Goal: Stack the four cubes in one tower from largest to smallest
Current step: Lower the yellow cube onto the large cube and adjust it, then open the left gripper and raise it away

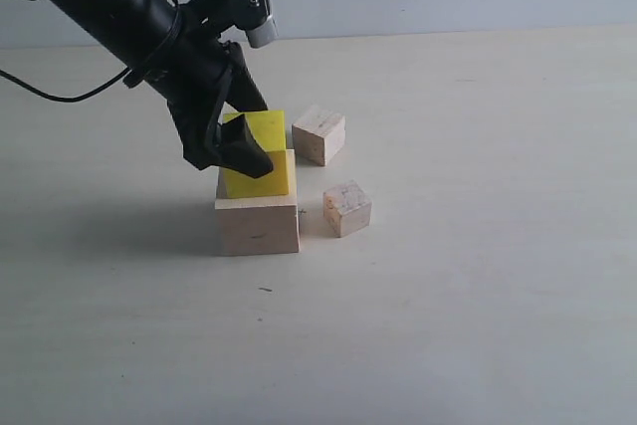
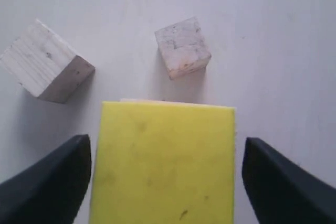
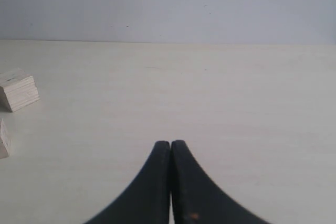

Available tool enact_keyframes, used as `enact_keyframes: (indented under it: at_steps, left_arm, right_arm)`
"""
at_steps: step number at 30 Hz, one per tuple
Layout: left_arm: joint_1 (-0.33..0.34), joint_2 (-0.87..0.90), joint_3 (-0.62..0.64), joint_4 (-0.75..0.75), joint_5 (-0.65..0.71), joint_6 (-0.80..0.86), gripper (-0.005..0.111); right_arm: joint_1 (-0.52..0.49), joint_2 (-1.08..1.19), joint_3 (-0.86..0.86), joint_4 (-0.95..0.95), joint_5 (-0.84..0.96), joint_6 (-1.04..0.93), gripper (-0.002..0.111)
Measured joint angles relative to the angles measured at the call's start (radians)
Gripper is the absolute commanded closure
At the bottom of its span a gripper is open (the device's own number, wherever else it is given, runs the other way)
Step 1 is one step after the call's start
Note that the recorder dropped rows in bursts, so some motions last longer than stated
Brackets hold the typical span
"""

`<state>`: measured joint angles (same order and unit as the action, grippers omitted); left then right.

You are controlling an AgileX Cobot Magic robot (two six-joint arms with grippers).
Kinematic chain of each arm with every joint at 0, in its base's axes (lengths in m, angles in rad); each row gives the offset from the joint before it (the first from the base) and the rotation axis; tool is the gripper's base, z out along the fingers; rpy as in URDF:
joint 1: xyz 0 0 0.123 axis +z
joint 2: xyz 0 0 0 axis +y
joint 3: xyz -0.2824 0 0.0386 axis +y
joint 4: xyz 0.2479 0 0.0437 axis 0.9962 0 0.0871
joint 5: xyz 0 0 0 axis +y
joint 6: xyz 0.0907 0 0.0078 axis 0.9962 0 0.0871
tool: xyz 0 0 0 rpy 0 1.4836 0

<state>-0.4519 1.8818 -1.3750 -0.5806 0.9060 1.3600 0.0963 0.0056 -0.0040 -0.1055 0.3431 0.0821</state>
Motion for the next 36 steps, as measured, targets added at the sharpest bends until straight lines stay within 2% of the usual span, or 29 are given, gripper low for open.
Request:
enact_keyframes:
  at_steps: [21, 23, 30, 32, 36]
  left_arm:
    - [0.0, -0.084, 0.0, -0.013, 0.002, -0.002, 0.033]
    - [0.0, -0.108, 0.0, -0.022, 0.004, -0.003, 0.042]
    - [0.0, -0.246, 0.0, -0.037, 0.058, -0.011, 0.098]
    - [0.0, -0.29, 0.0, -0.018, 0.067, -0.048, 0.107]
    - [0.0, -0.393, 0.0, 0.059, 0.067, -0.175, 0.107]
  right_arm:
    - [0.0, 0.0, 0.0, 0.0, 0.0, 0.0, 0.108]
    - [0.0, 0.0, 0.0, 0.0, 0.0, 0.0, 0.108]
    - [0.0, 0.0, 0.0, 0.0, 0.0, 0.0, 0.108]
    - [0.0, 0.0, 0.0, 0.0, 0.0, 0.0, 0.108]
    - [0.0, 0.0, 0.0, 0.0, 0.0, 0.0, 0.108]
